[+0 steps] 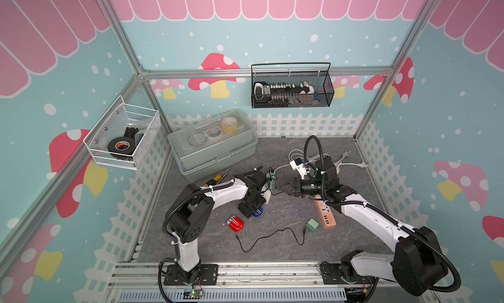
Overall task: Charge the electric shaver
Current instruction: Pick up the electric shaver from the center of the board.
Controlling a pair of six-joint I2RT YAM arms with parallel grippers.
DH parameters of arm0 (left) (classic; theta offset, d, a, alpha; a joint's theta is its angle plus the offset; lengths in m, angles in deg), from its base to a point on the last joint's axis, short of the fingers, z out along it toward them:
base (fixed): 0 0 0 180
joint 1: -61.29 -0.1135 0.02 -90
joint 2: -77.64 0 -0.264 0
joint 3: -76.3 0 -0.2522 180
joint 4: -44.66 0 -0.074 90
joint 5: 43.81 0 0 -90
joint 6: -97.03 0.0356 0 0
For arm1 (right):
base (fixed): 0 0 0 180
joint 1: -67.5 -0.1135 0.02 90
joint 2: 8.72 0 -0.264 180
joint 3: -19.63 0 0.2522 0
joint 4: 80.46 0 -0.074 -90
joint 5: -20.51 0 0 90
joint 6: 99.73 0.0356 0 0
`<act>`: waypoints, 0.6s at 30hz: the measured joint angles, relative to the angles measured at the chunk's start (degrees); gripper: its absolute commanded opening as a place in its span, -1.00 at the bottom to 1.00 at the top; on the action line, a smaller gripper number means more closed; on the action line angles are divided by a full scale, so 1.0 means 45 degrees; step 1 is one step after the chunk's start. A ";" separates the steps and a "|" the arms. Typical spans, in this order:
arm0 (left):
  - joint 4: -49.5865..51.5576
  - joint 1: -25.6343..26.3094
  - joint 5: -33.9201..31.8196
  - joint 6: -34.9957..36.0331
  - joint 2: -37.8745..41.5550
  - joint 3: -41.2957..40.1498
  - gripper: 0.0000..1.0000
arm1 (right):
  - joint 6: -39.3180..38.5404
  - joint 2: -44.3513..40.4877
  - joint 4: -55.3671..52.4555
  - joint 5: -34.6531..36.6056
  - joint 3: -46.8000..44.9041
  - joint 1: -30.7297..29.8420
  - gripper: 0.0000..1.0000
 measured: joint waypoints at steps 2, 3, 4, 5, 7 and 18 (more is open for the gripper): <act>0.0000 0.0029 -0.0083 0.0000 0.0000 0.0000 0.43 | 0.0000 0.0000 0.0005 -0.0005 0.0000 0.0024 -1.00; 0.0005 0.0044 -0.0126 0.0000 0.0000 0.0000 0.42 | 0.0000 0.0000 0.0010 -0.0005 0.0000 0.0024 -1.00; 0.0005 0.0063 -0.0170 0.0000 0.0000 -0.0005 0.41 | 0.0005 0.0000 0.0010 -0.0005 0.0000 0.0034 -1.00; 0.0015 0.0068 -0.0204 0.0000 -0.0005 0.0000 0.39 | 0.0005 0.0000 0.0015 -0.0005 0.0000 0.0034 -1.00; 0.0024 0.0073 -0.0253 0.0029 -0.0029 0.0005 0.35 | 0.0010 0.0000 0.0015 -0.0005 0.0000 0.0034 -1.00; 0.0151 0.0146 -0.0466 -0.0005 -0.0073 0.0083 -0.50 | 0.0058 0.0005 0.0034 -0.0005 -0.0005 0.0049 -1.00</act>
